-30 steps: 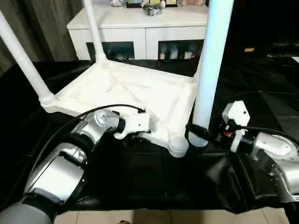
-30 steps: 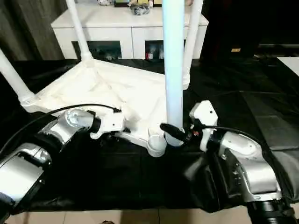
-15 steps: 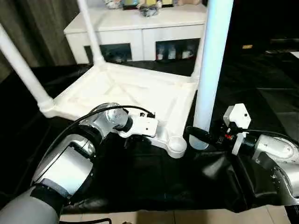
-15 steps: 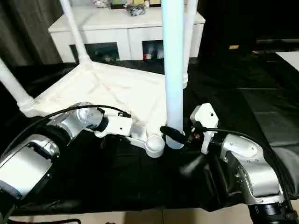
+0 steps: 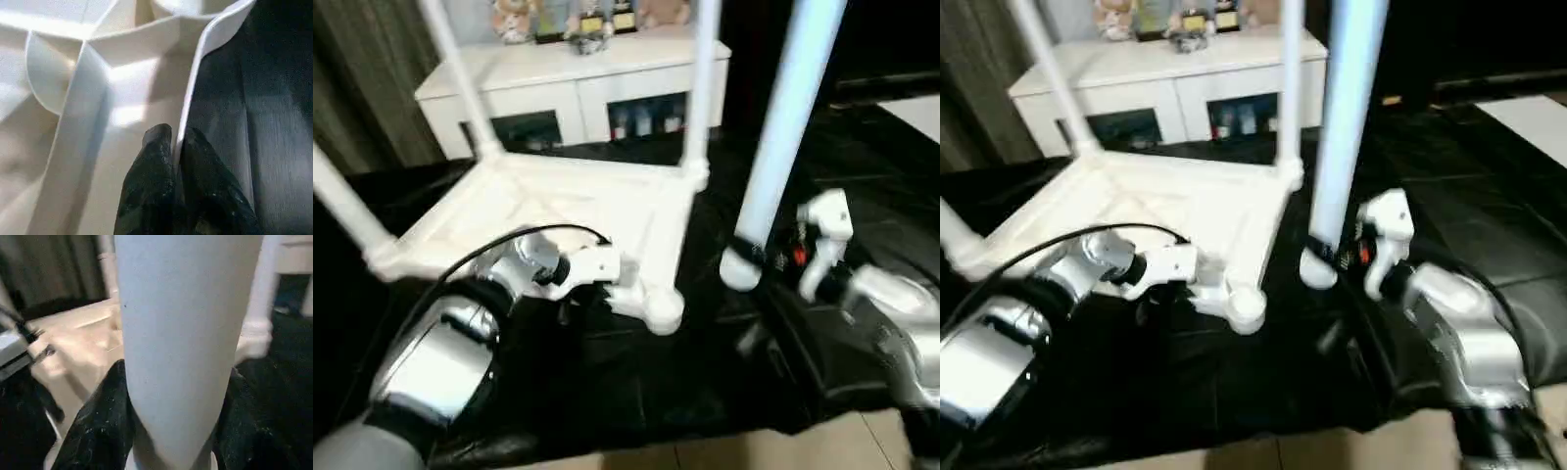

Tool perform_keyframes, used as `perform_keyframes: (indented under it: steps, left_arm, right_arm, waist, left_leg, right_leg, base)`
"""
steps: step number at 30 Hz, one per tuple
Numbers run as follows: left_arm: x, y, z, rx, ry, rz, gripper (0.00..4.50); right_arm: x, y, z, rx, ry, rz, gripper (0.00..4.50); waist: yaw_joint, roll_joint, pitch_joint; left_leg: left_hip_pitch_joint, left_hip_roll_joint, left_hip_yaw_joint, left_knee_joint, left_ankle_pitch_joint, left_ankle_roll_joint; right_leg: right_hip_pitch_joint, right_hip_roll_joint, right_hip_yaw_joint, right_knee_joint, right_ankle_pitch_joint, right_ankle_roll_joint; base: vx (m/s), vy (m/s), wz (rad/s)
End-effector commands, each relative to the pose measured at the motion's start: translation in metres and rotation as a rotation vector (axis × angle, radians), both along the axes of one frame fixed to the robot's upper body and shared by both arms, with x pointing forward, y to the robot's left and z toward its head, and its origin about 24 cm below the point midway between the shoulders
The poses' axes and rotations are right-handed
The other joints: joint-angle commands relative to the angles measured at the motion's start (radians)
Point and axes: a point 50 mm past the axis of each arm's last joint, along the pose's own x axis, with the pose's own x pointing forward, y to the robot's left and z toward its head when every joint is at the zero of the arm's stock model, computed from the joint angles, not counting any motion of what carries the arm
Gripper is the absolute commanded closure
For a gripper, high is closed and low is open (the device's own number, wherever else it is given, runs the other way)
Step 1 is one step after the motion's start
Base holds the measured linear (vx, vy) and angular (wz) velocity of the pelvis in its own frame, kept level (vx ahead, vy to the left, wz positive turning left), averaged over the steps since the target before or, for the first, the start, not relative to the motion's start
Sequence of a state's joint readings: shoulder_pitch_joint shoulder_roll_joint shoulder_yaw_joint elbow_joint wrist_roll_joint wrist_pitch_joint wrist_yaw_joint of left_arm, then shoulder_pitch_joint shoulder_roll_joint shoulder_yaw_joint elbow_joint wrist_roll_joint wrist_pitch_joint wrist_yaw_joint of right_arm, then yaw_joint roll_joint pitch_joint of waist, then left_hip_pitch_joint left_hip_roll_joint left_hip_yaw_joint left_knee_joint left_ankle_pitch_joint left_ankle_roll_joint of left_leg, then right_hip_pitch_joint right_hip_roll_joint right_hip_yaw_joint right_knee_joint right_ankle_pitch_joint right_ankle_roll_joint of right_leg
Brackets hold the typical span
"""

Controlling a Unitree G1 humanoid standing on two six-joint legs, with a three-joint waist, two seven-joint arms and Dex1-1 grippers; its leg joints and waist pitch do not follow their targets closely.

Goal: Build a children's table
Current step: Insert table leg to table base

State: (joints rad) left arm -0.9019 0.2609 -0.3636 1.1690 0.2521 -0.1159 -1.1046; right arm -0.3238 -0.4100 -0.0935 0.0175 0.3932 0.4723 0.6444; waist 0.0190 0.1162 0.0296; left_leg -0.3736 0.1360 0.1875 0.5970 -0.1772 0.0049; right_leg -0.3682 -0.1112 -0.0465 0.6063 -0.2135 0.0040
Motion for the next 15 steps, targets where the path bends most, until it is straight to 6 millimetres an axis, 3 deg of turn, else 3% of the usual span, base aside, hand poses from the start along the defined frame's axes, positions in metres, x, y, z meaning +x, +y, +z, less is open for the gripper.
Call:
perform_keyframes:
  steps: [1, 2, 3, 5, 6, 8, 10, 11, 12, 14, 15]
  left_arm:
    - [-0.013, 0.014, -0.031, -0.061, 0.103, 0.239, 4.4]
    - [-0.014, 0.014, -0.031, -0.08, 0.101, 0.265, 4.4]
    - [-0.015, 0.013, -0.032, -0.094, 0.102, 0.279, 4.4]
    - [-0.02, 0.013, -0.033, -0.102, 0.085, 0.296, 4.41]
    - [-0.024, 0.012, -0.033, -0.104, 0.055, 0.291, 4.42]
    - [-0.028, 0.01, -0.031, -0.114, 0.015, 0.262, 4.46]
    - [-0.036, 0.004, -0.027, -0.149, -0.04, 0.193, 4.46]
    - [-0.039, 0.002, -0.026, -0.155, -0.051, 0.157, 4.46]
    - [-0.044, 0.0, -0.026, -0.151, -0.059, 0.109, 4.46]
    - [-0.048, -0.003, -0.025, -0.156, -0.071, 0.057, 4.46]
    - [-0.053, -0.006, -0.023, -0.155, -0.055, 0.028, 4.46]
  right_arm:
    - [0.005, 0.003, 0.005, 0.06, 0.014, -0.017, 2.64]
    - [0.006, 0.005, 0.005, 0.076, 0.025, -0.014, 2.64]
    - [0.006, 0.007, 0.005, 0.089, 0.036, -0.009, 2.64]
    - [0.008, 0.01, 0.003, 0.083, 0.062, -0.015, 2.64]
    - [0.01, 0.013, 0.002, 0.077, 0.077, -0.016, 2.64]
    - [0.01, 0.017, 0.002, 0.076, 0.081, 0.0, 2.64]
    - [0.01, 0.024, 0.002, 0.064, 0.076, 0.039, 2.64]
    - [0.01, 0.026, 0.001, 0.054, 0.072, 0.051, 2.64]
    - [0.01, 0.028, 0.0, 0.037, 0.065, 0.068, 2.64]
    - [0.011, 0.029, 0.0, 0.024, 0.057, 0.089, 2.64]
    - [0.012, 0.032, 0.0, 0.012, 0.048, 0.122, 2.64]
  waist:
    - [0.001, -0.044, -0.034]
    - [-0.004, -0.043, -0.031]
    - [-0.006, -0.038, -0.037]
    - [-0.016, -0.033, -0.042]
    - [-0.02, -0.036, -0.045]
    - [-0.022, -0.039, -0.047]
    - [-0.019, -0.044, -0.046]
    - [-0.019, -0.042, -0.046]
    - [-0.014, -0.042, -0.047]
    - [-0.013, -0.043, -0.047]
    - [-0.006, -0.045, -0.051]
  left_leg:
    - [0.007, 0.079, -0.061, -0.097, -0.445, -0.005]
    - [0.0, 0.078, -0.062, -0.1, -0.448, -0.004]
    - [0.006, 0.081, -0.062, -0.102, -0.453, -0.01]
    - [-0.002, 0.083, -0.063, -0.106, -0.427, -0.009]
    - [-0.004, 0.083, -0.059, -0.107, -0.401, 0.001]
    - [-0.002, 0.078, -0.048, -0.097, -0.372, 0.027]
    - [-0.004, 0.081, -0.046, -0.095, -0.368, 0.036]
    - [-0.002, 0.082, -0.046, -0.097, -0.366, 0.034]
    - [0.002, 0.084, -0.044, -0.098, -0.365, 0.028]
    - [0.001, 0.085, -0.044, -0.099, -0.358, 0.027]
    - [0.001, 0.086, -0.042, -0.097, -0.323, 0.03]
  right_leg:
    - [0.013, -0.062, 0.028, -0.097, -0.501, -0.147]
    - [0.016, -0.061, 0.026, -0.097, -0.492, -0.147]
    - [0.014, -0.061, 0.027, -0.095, -0.452, -0.153]
    - [0.021, -0.057, 0.026, -0.089, -0.352, -0.17]
    - [0.02, -0.055, 0.026, -0.088, -0.293, -0.179]
    - [0.014, -0.057, 0.029, -0.094, -0.262, -0.194]
    - [0.01, -0.059, 0.03, -0.097, -0.306, -0.183]
    - [0.008, -0.058, 0.03, -0.098, -0.311, -0.181]
    - [0.003, -0.054, 0.032, -0.098, -0.296, -0.177]
    - [0.004, -0.052, 0.032, -0.096, -0.277, -0.178]
    - [0.006, -0.053, 0.032, -0.088, -0.205, -0.189]
  base:
    - [0.0, 0.0, 0.0]
    - [0.0, 0.0, 0.0]
    - [0.0, 0.0, 0.0]
    - [0.0, 0.0, 0.0]
    - [0.0, 0.0, 0.0]
    - [0.0, 0.0, 0.0]
    - [0.0, 0.0, 0.0]
    - [0.0, 0.0, 0.0]
    - [0.0, 0.0, 0.0]
    - [0.0, 0.0, 0.0]
    - [0.0, 0.0, 0.0]
